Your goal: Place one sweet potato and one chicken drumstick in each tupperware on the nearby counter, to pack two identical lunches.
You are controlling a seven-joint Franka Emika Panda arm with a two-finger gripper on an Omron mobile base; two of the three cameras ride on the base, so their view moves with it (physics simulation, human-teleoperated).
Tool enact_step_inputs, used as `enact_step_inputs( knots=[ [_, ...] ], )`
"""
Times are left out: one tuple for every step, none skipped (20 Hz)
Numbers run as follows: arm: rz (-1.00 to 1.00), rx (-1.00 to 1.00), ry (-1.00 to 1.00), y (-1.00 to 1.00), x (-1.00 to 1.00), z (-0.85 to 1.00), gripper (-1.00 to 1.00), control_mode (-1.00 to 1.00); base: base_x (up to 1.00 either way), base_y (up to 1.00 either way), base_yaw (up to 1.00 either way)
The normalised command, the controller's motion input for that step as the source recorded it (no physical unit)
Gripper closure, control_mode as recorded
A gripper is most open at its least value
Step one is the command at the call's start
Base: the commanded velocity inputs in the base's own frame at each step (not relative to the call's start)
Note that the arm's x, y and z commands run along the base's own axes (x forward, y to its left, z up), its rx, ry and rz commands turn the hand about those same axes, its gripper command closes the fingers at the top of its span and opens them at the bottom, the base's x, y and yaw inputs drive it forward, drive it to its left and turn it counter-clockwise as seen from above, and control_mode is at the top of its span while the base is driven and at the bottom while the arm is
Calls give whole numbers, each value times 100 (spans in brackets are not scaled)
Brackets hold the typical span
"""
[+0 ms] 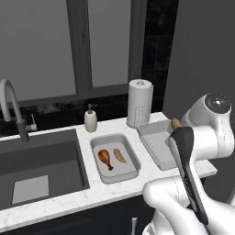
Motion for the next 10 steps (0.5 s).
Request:
enact_step_inputs(
  knots=[
    [8,0,4,-50,12,-46,100,-100,0,0,0],
    [6,0,5,-44,16,-46,100,-100,0,0,0],
    [4,0,3,-33,24,-46,100,-100,0,0,0],
    [0,0,5,-34,26,-46,100,-100,0,0,0],
    [0,0,7,-32,28,-50,100,-100,0,0,0],
    [0,0,7,-27,34,-52,100,-100,0,0,0],
    [0,-1,4,-9,50,-57,100,-100,0,0,0],
    [0,-3,4,0,63,-56,100,-100,0,0,0],
    [0,-3,6,0,72,-56,100,-100,0,0,0],
    [0,-2,7,0,67,-51,100,-100,0,0,0]
  ],
)
